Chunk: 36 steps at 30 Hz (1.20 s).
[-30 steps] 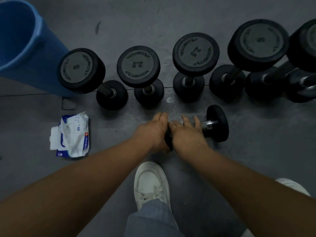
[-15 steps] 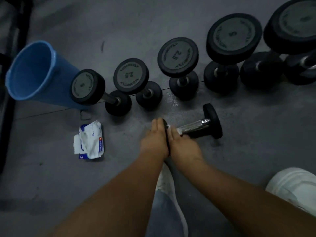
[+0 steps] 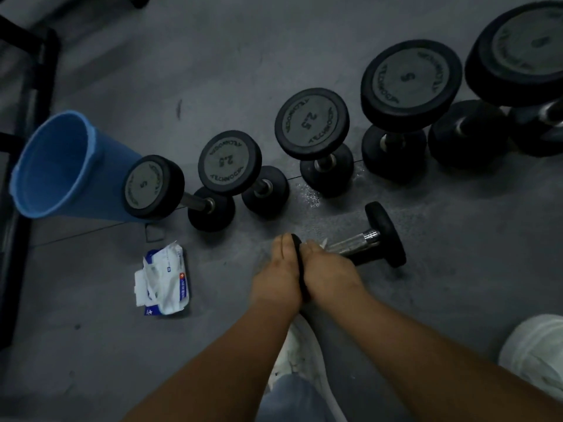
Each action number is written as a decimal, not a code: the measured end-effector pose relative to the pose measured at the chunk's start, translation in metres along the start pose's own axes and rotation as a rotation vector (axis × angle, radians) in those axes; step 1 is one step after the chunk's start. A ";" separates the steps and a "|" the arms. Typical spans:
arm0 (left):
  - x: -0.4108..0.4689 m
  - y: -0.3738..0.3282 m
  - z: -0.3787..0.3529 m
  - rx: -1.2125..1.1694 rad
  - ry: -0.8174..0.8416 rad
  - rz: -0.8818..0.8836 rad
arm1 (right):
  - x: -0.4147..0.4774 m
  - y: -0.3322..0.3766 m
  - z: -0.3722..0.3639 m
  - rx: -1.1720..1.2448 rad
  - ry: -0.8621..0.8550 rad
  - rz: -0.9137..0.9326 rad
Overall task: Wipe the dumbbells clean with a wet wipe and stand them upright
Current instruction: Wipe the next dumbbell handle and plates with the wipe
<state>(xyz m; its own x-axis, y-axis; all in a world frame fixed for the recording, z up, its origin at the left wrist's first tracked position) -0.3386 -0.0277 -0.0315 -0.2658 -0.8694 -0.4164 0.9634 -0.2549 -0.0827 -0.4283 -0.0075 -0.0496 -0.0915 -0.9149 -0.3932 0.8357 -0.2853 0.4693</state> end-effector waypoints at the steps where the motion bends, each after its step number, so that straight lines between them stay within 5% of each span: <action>1: 0.004 0.001 0.001 0.002 -0.008 -0.003 | -0.001 0.001 -0.001 0.011 0.016 -0.008; 5: 0.005 0.001 0.000 -0.025 -0.020 -0.019 | -0.029 -0.002 -0.018 0.046 0.118 0.067; 18: 0.009 0.000 0.006 -0.037 0.067 -0.020 | -0.005 -0.004 -0.005 0.064 0.033 0.031; 24: 0.009 -0.002 0.008 -0.022 0.085 -0.030 | -0.032 -0.009 -0.005 0.444 0.020 0.100; 26: 0.011 -0.002 0.009 -0.012 0.115 -0.024 | -0.046 -0.027 -0.007 0.706 -0.090 -0.137; 29: 0.012 0.000 0.010 0.038 0.119 -0.028 | -0.066 -0.045 -0.047 1.431 -0.128 -0.955; 31: 0.012 0.000 0.008 0.043 0.113 -0.038 | -0.056 -0.031 -0.062 1.855 -0.144 -1.270; 36: 0.022 0.002 0.010 0.050 0.084 -0.068 | -0.040 0.006 -0.042 2.209 -0.108 -1.308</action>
<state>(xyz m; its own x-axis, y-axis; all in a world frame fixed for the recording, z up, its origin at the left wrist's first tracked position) -0.3428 -0.0510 -0.0318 -0.3245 -0.8113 -0.4863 0.9398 -0.3347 -0.0688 -0.3968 0.0391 -0.0647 0.0907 -0.1541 -0.9839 -0.9924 -0.0968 -0.0763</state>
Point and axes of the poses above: each hand's wrist, its own x-axis towards the middle knuckle, its own z-axis out of the back of the hand, y = z × x, the point moved 7 cm from there along x, towards the middle knuckle, and after that the axes turned 7 degrees about -y, right-handed, at the moved point
